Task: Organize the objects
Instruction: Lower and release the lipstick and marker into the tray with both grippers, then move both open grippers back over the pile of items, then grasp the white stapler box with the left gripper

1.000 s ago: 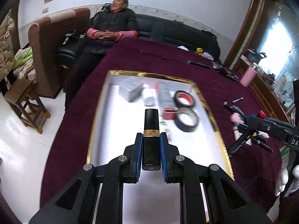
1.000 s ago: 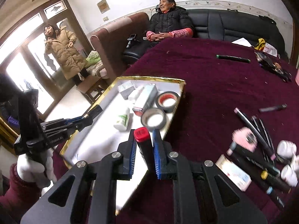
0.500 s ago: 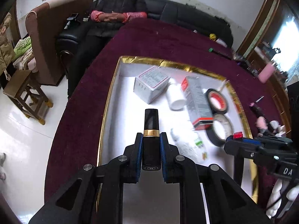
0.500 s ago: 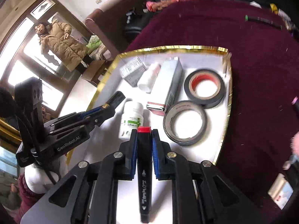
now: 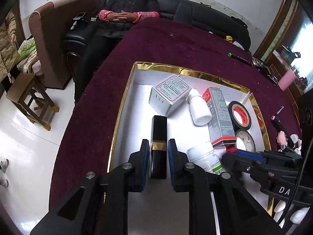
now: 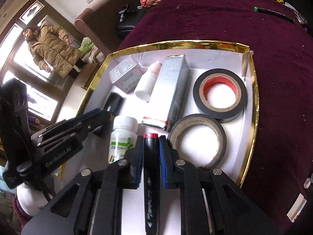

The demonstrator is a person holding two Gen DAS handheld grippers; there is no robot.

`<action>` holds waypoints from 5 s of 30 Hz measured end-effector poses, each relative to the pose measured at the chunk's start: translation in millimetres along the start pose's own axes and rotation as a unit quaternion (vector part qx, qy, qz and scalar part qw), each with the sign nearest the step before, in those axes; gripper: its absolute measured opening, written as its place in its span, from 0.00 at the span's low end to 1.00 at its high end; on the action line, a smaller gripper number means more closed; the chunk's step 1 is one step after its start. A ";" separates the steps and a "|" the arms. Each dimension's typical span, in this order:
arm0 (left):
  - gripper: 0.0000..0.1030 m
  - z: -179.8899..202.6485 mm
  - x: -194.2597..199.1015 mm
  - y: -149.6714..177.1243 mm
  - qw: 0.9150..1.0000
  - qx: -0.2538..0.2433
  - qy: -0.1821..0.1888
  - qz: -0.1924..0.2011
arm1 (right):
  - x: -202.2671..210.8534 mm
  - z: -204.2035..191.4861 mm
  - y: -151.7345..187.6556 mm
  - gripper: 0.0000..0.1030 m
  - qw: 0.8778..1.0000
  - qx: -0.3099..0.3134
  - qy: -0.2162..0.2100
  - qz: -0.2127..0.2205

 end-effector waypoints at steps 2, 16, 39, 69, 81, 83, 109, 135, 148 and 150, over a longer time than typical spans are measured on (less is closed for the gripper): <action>0.22 1.0 -0.2 0.1 1.000 -0.002 0.001 -0.002 | 1.9 0.9 -1.4 0.19 1.000 -0.001 0.001 0.003; 0.62 32.8 47.7 -14.7 0.997 0.024 0.068 0.035 | 100.3 4.0 -9.6 0.50 0.994 0.009 -0.020 0.105; 0.63 301.9 28.2 48.7 0.974 -0.051 0.218 -0.039 | 331.5 219.0 113.2 0.77 0.945 -0.178 0.053 0.268; 0.64 284.4 36.6 88.8 0.977 -0.007 0.206 -0.051 | 240.8 233.4 84.6 0.77 0.952 -0.242 -0.046 0.181; 0.64 275.3 35.7 87.3 0.973 0.038 0.223 -0.055 | 255.4 161.3 106.0 0.79 0.943 -0.209 -0.202 0.160; 0.64 292.6 33.0 92.0 0.972 0.028 0.227 -0.062 | 276.8 189.5 113.5 0.79 0.942 -0.219 -0.169 0.188; 0.65 326.9 35.1 137.6 0.962 -0.266 0.040 -0.058 | 301.9 213.9 123.1 0.79 0.953 -0.201 -0.085 0.210; 0.51 316.9 62.3 167.1 0.952 -0.272 0.118 -0.079 | 254.8 250.9 105.7 0.65 0.981 0.116 0.152 0.025; 0.53 315.1 47.7 154.4 0.952 -0.274 0.124 -0.065 | 247.9 277.4 110.7 0.68 0.972 0.093 0.215 -0.010; 0.53 316.2 47.4 153.1 0.953 -0.268 0.129 -0.054 | 247.6 276.6 108.5 0.69 0.970 0.097 0.222 -0.002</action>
Point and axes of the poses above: each gripper's, at about its wrist camera, not at the fingertips, and x roughly against the way its jaws point, z to its right, y to its underside, the point moved 9 cm from there along -x, roughly the way its jaws point, and after that the axes turned 13 degrees about z, right-handed, at the moved point
